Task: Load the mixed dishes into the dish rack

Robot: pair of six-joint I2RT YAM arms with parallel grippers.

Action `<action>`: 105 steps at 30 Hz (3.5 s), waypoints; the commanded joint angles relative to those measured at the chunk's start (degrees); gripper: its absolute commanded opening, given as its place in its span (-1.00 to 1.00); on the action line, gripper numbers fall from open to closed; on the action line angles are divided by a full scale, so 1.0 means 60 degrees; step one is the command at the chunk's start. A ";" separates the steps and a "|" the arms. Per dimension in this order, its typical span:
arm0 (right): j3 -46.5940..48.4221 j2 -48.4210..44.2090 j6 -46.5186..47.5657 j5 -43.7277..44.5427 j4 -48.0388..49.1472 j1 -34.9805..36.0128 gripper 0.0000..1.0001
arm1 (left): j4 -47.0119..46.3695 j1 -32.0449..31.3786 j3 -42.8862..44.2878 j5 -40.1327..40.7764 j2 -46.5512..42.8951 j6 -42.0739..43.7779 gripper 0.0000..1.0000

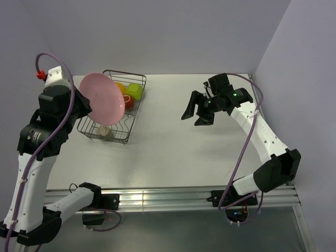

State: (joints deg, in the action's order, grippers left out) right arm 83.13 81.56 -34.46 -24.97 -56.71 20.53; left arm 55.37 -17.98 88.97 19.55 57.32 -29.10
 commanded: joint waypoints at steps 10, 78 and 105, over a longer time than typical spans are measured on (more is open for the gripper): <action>0.0149 -0.0761 0.0367 0.0177 -0.0524 -0.0302 0.55 | -0.0527 -0.0050 0.0362 0.2467 0.0114 0.1686 -1.00; -0.1067 -0.1537 0.0733 -0.0027 -0.0993 -0.1240 0.52 | -0.3180 -0.1647 -0.2011 0.2524 0.4655 0.4164 -1.00; -0.1639 -0.2006 0.0938 0.0002 -0.0671 -0.1416 0.56 | -0.1026 -0.2512 -0.1001 0.4153 0.4920 0.1320 0.99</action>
State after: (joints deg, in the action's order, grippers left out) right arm 73.76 71.42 -30.09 -25.08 -62.37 12.47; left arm 48.18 -32.82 81.45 42.00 91.02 -18.39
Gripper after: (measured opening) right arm 0.776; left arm 0.993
